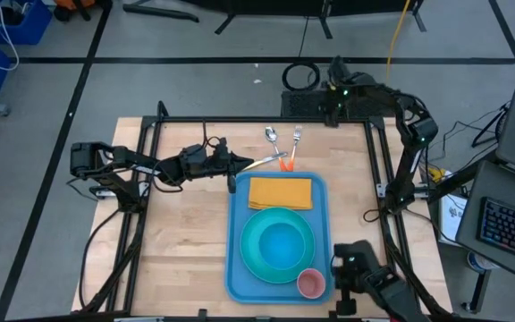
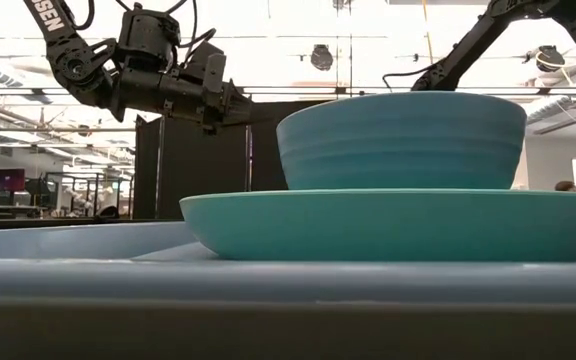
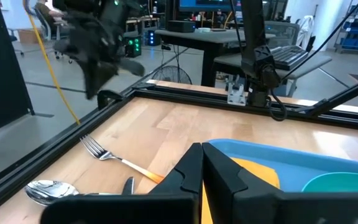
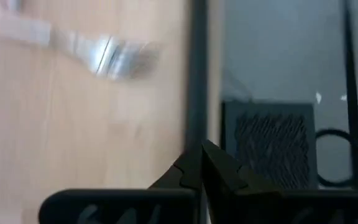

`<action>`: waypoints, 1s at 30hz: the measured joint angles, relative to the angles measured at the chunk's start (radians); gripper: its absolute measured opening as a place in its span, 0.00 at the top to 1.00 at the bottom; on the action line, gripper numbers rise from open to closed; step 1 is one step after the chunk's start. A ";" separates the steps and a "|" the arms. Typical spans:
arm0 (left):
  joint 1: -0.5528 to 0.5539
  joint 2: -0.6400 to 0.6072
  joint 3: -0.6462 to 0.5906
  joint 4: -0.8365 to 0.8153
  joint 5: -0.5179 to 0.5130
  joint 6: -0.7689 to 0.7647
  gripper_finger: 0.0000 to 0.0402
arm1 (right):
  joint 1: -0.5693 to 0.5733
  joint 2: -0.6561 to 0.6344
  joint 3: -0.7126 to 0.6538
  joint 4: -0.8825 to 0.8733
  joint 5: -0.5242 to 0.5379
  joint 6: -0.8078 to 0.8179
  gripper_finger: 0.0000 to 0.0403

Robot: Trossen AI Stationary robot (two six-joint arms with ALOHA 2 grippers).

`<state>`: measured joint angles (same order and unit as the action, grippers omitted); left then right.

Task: Set up tray
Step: Put the orange fork on the yellow napkin on the blue serving tray

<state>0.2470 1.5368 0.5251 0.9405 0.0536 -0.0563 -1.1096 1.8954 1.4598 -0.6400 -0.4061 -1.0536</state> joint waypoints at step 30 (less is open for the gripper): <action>-0.002 0.000 0.000 0.002 0.014 -0.010 0.96 | 0.061 0.116 0.033 0.112 -0.378 0.911 1.00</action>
<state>0.2455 1.5364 0.5251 0.9428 0.0673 -0.0662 -1.0481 2.0117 1.4929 -0.5284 -0.7844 -0.1429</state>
